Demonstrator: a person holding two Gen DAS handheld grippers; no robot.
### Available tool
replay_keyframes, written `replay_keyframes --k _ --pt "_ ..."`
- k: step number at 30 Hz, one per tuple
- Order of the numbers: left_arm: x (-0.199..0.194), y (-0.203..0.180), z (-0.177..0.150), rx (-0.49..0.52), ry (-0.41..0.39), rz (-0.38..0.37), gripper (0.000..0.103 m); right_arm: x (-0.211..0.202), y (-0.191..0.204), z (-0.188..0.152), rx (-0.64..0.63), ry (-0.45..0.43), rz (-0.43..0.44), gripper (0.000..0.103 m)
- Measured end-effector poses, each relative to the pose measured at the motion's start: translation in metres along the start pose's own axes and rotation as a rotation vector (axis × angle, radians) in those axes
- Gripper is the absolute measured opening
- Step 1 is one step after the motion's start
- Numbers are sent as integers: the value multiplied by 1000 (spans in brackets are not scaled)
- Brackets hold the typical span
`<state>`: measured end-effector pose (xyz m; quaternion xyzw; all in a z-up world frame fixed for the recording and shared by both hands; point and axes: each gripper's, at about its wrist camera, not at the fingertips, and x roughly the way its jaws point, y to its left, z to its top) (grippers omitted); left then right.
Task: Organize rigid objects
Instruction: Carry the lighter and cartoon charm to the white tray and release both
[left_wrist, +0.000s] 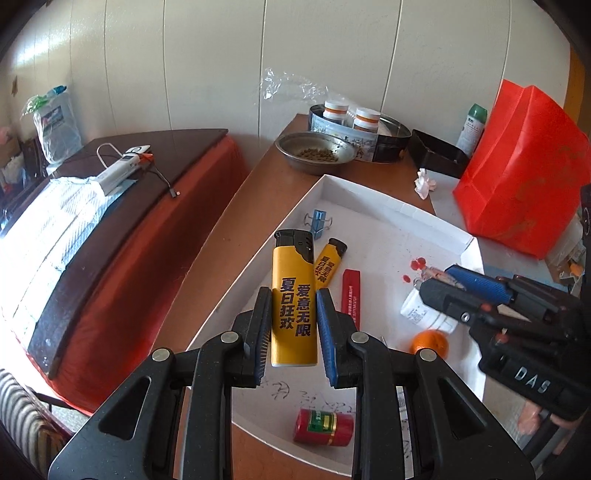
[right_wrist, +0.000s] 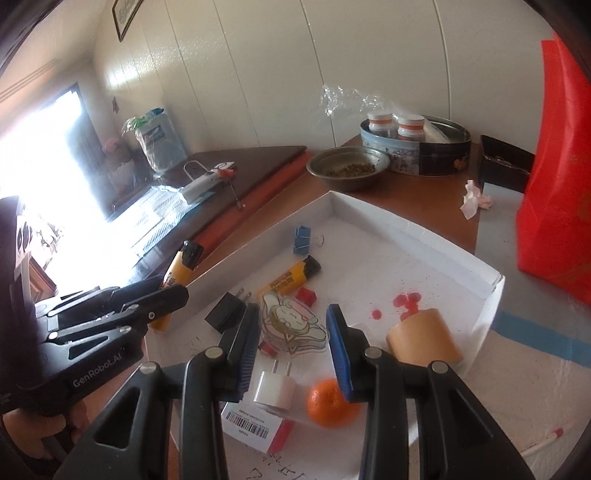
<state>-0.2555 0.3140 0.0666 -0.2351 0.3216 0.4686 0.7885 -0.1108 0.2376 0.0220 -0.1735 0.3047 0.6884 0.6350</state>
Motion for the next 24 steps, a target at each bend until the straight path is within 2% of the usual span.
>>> replay_keyframes --k 6,7,8,9,10,11,14,20,24 --pt "6 -3 1 -3 26 -43 24 12 1 -2 -12 14 21 38" --pt "5 -3 2 -9 27 -43 30 12 0 -2 -12 10 24 51" --pt "5 -2 3 -11 23 -36 53 11 0 -2 -15 4 14 74" --pt "2 1 4 -22 6 -7 68 10 -1 -1 -15 -8 4 86" --pt "-1 5 5 -33 -11 9 97 7 -2 -1 -13 -26 -7 93" --pt "-6 10 6 -49 -36 24 103 -1 -6 -1 -4 -59 -24 101" --pt "-16 20 9 -89 -78 70 103 -21 -18 0 33 -114 -54 103" --pt "-44 18 11 -97 -144 28 103 -71 -55 0 126 -216 -131 103" --pt "-58 5 8 -69 -155 -26 103 -95 -88 -10 173 -224 -209 103"
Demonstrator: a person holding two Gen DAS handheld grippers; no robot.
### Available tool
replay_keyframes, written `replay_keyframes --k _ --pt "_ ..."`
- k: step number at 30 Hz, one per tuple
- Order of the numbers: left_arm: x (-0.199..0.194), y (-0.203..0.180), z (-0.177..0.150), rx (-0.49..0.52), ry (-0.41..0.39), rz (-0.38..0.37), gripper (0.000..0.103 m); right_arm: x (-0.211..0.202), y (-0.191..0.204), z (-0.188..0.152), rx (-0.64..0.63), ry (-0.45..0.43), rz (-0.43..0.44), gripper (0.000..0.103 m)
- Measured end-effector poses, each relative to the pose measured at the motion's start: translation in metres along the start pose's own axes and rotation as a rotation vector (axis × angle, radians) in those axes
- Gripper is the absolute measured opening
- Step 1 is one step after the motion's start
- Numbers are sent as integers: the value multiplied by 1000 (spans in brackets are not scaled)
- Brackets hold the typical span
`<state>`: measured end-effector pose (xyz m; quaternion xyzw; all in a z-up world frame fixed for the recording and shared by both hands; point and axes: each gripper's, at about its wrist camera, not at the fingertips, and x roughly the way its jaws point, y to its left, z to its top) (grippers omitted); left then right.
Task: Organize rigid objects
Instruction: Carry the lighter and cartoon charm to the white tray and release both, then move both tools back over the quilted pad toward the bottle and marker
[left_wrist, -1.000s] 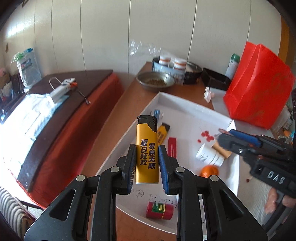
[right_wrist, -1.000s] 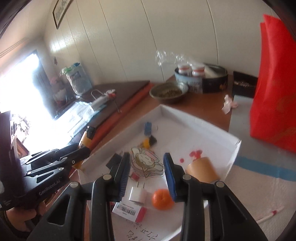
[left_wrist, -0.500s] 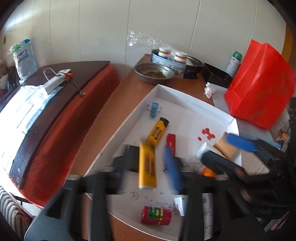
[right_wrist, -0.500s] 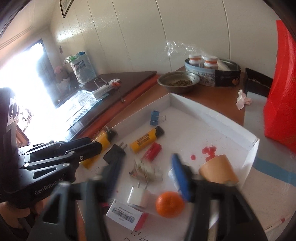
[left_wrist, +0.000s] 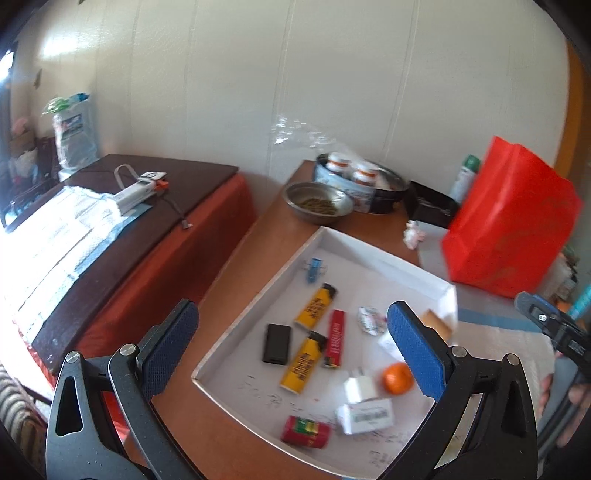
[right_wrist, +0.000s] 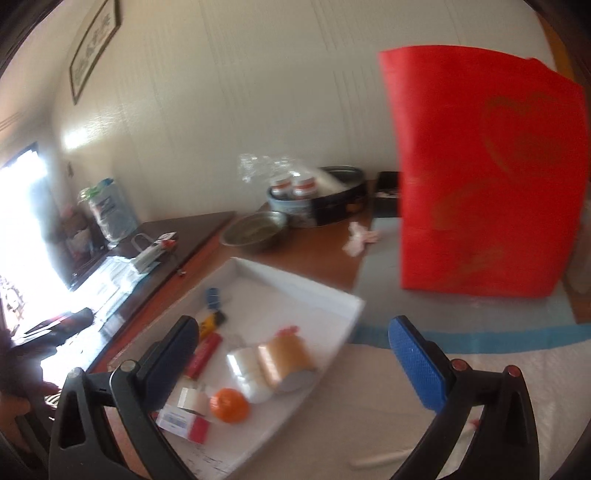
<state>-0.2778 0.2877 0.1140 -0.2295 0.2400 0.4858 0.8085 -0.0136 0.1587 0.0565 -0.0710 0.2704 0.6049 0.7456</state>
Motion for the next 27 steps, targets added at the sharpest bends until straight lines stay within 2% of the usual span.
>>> replay_keyframes --k 3,5,7,10,14,18,22,25,27 --pt "-9 -15 -6 40 -1 -50 103 3 -30 -8 -2 58 -73 103" --pt "-14 -25 -12 55 13 -110 103 14 -50 -17 -19 117 -119 103" --pt "-18 -37 -21 89 41 -197 103 30 -71 -28 1 210 -125 103" --pt "-17 -66 -39 229 94 -340 103 49 -97 -46 102 305 -28 103" --pt "-11 -110 -74 439 190 -490 103 62 -94 -61 48 362 127 103" --pt "-10 -139 -91 532 243 -575 103 54 -84 -80 -86 400 132 103" --pt "-10 -165 -98 632 273 -634 103 21 -85 -101 -146 473 197 103" --pt "-4 -178 -103 693 301 -637 103 -5 -92 -116 -129 495 209 103" --pt "3 -184 -106 735 323 -630 99 -24 -96 -127 -87 500 233 103"
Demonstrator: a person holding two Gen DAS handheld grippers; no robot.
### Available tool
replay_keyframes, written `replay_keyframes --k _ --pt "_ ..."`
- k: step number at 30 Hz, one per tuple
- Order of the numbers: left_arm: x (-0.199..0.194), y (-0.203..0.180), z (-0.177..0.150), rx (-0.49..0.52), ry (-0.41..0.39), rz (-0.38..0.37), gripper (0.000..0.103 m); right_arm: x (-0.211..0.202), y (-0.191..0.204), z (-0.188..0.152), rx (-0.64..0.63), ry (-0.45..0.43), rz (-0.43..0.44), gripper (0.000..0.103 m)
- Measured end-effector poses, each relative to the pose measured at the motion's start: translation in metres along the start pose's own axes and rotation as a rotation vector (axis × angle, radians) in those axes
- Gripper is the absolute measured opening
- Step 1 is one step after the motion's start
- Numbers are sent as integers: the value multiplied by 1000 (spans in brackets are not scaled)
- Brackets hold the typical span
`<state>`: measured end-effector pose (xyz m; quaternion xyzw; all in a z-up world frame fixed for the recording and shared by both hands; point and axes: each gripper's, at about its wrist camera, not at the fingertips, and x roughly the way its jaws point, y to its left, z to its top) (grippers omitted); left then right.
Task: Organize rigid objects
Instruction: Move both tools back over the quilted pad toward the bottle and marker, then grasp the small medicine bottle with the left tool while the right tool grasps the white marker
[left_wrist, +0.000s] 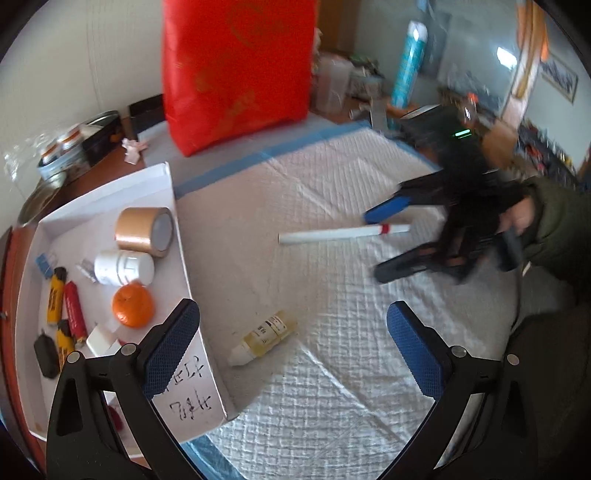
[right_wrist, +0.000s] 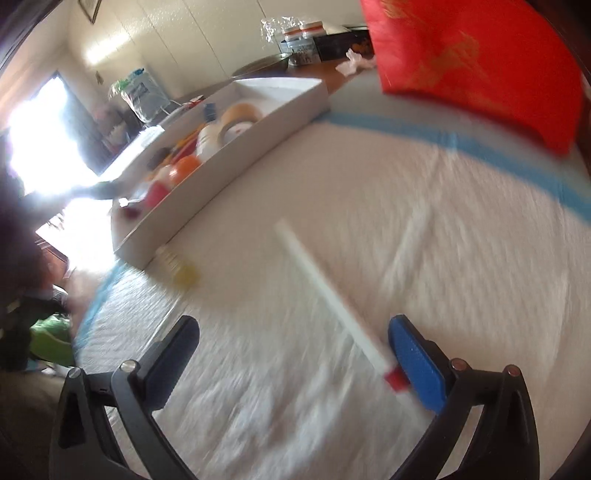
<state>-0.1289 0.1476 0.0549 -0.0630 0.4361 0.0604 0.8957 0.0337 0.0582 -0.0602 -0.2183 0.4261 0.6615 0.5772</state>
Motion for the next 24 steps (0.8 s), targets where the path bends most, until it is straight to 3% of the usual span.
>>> replay_keyframes --k 2,4,5,11,16,18,20,24 --pt "8 0 1 29 40 -19 74 -14 4 -17 21 -43 -17 103" --pt "21 -3 2 66 110 -41 55 -23 4 -22 53 -88 -30 103" --pt "25 -3 1 82 129 -34 52 -28 5 -24 71 -117 -44 102" --pt "46 -14 -1 192 229 23 52 -52 4 -28 130 -237 -69 102" --pt "58 -6 -7 195 300 49 52 -54 4 -26 112 -251 -77 102" --pt "60 -2 -10 171 317 56 52 -53 7 -24 85 -249 -111 97" --pt "63 1 -13 149 334 64 52 -45 10 -20 46 -222 -156 82" --pt "66 1 -17 85 346 77 52 -20 16 -7 -24 -152 -197 73"
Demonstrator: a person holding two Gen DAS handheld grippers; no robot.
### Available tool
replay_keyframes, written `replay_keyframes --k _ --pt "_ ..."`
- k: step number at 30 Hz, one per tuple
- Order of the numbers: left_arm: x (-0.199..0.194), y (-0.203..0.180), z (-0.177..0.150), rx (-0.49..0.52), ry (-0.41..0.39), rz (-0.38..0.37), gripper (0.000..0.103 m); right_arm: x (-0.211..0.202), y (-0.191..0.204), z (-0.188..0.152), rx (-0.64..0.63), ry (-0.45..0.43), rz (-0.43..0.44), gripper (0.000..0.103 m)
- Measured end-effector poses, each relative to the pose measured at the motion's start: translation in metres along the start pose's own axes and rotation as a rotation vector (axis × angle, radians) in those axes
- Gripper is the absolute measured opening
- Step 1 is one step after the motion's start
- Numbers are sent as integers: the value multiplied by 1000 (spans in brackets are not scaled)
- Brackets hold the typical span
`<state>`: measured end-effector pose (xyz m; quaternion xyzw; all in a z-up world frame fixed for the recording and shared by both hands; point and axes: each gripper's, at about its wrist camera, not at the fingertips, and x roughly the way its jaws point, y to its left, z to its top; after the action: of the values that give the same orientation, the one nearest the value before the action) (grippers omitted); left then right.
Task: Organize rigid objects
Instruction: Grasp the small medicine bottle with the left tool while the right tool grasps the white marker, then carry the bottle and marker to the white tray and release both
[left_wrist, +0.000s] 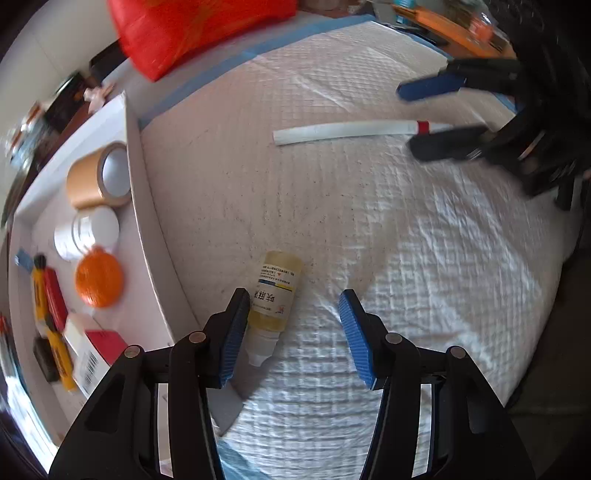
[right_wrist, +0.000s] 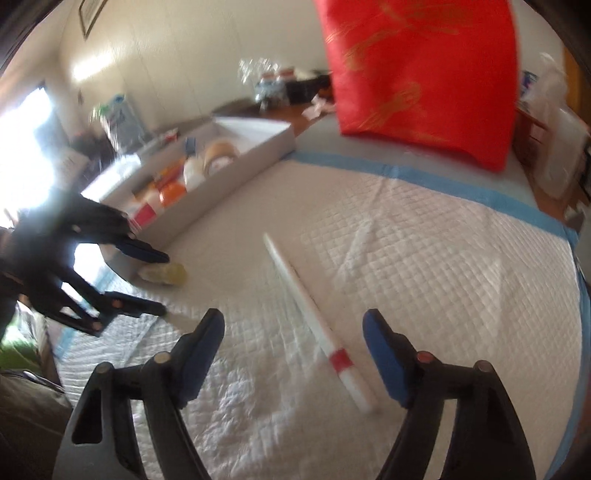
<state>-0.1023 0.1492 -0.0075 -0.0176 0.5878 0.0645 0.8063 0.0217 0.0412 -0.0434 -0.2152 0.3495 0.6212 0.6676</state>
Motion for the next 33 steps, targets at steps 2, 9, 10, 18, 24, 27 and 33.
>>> replay_keyframes --k 2,9,10,18,24,27,33 --pt "-1 -3 -2 -21 -4 -7 36 15 4 3 -26 43 -35 45" --pt "-7 -16 -14 -126 -66 3 19 34 17 3 -152 83 -135 10" --pt "-10 -16 -16 -149 -91 -1 19 33 18 2 -156 81 -135 10" --pt "-97 -3 -12 -313 -396 101 19 -19 -6 16 57 -109 -41 10" --pt "-228 43 3 -466 -732 271 19 -117 -3 71 60 -402 -50 10" --pt "-295 55 -9 -517 -884 396 19 -178 7 100 60 -595 -25 10" --pt "-296 75 -46 -626 -878 411 19 -249 45 120 59 -840 54 10"
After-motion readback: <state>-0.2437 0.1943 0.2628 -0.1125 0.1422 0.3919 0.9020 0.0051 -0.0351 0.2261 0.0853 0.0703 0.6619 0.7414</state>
